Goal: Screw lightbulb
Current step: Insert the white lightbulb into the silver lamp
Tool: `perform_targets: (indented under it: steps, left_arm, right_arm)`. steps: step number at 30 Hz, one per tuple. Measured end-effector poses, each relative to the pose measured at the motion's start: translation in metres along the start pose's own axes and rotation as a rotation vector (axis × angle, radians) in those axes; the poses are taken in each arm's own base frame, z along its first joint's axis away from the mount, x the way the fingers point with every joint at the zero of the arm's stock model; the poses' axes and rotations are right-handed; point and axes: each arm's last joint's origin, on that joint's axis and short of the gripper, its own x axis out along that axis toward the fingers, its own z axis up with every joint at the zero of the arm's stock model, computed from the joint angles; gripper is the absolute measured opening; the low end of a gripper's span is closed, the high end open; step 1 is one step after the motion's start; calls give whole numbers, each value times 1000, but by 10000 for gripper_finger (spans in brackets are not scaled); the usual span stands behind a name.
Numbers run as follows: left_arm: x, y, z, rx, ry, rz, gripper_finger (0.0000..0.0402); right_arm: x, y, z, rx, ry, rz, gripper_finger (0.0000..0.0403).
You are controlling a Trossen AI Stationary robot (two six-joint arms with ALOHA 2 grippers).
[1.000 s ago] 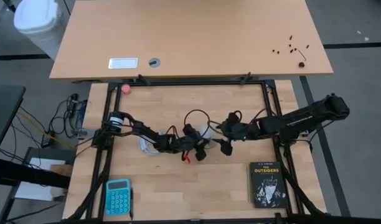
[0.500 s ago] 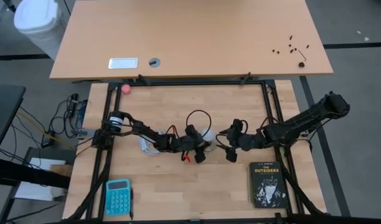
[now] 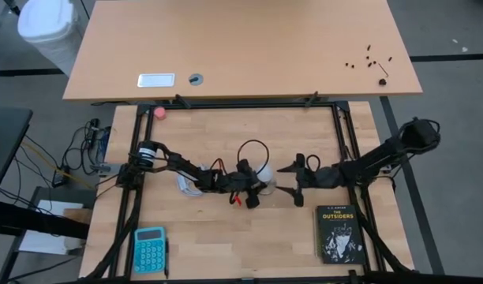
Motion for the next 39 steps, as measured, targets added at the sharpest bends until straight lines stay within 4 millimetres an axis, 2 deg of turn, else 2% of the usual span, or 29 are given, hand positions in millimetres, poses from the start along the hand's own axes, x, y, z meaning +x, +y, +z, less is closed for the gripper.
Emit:
perform_targets:
  steps: [6,14,24,28,34,39]
  left_arm:
    - [0,-2,0,53,9,-73,188]
    - [0,-3,2,69,-6,-128,188]
    - [0,-3,2,71,-10,-148,188]
    - [0,-4,1,66,-10,-151,188]
    - [0,-5,1,65,-9,-177,188]
    - [0,-5,1,68,-8,-182,188]
  right_arm:
    - [0,-24,-14,-9,3,131,309]
    - [4,-47,-3,-49,-104,279,309]
    - [17,-84,-18,-42,-84,319,309]
    - [22,-86,-21,-30,-121,363,309]
    - [31,-85,-35,5,-83,395,309]
    - [35,-78,-41,50,-98,449,309]
